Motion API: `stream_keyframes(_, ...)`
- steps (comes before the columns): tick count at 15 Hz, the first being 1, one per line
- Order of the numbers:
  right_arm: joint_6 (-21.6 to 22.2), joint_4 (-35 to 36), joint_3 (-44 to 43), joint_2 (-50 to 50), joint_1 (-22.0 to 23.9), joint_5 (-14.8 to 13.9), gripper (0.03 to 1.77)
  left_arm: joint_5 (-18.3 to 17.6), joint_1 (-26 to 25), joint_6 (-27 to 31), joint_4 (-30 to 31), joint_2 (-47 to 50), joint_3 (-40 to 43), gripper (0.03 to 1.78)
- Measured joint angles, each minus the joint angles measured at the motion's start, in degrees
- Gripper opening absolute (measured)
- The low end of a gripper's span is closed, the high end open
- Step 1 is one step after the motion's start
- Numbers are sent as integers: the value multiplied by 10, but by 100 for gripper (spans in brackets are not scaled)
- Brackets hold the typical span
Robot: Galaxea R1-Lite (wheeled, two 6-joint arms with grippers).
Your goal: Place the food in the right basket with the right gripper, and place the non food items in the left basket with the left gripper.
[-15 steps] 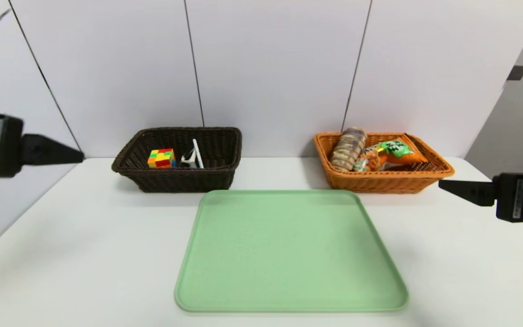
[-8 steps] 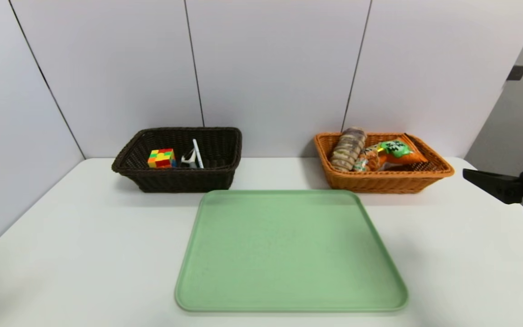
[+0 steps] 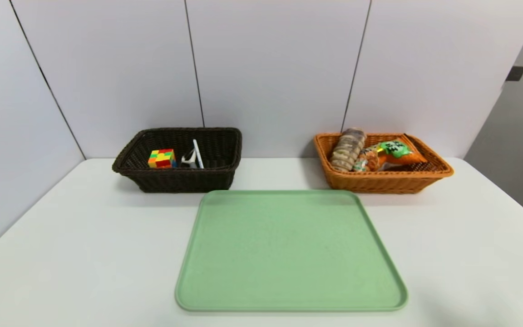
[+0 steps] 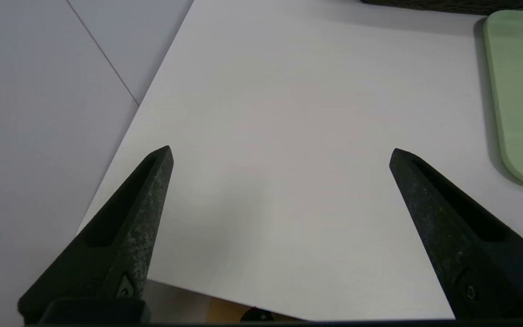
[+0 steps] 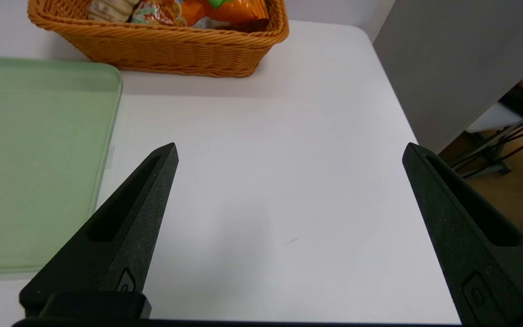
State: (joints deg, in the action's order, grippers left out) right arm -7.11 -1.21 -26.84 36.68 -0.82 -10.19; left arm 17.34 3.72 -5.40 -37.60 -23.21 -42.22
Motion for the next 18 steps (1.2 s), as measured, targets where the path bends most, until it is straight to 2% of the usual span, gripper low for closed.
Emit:
stream_keyframes(4,-18,-4,81,-181,5,1,171,-6,-23,27,16,121,108,169)
stream_keyframes(6,-38,1,122,-269,6,27,171,-17,-28,81,41,178,170,169)
stream_keyframes(8,-58,39,182,-323,6,63,171,-44,-30,116,112,209,233,169)
stream_keyframes(10,-80,100,244,-349,6,106,171,-84,-31,131,215,223,313,169)
stream_keyframes(11,-84,106,256,-355,6,136,171,-108,-31,134,271,227,355,169)
stream_keyframes(12,-85,85,262,-360,6,144,171,-138,-31,132,334,230,388,169)
stream_keyframes(13,-82,47,263,-364,6,132,171,-167,-31,129,396,231,405,169)
stream_keyframes(14,-76,19,261,-366,6,129,171,-184,-31,121,417,232,414,169)
stream_keyframes(16,-71,24,262,-368,6,129,171,-196,-31,93,386,233,421,169)
stream_keyframes(18,-68,40,266,-368,6,129,171,-182,-31,75,389,233,422,169)
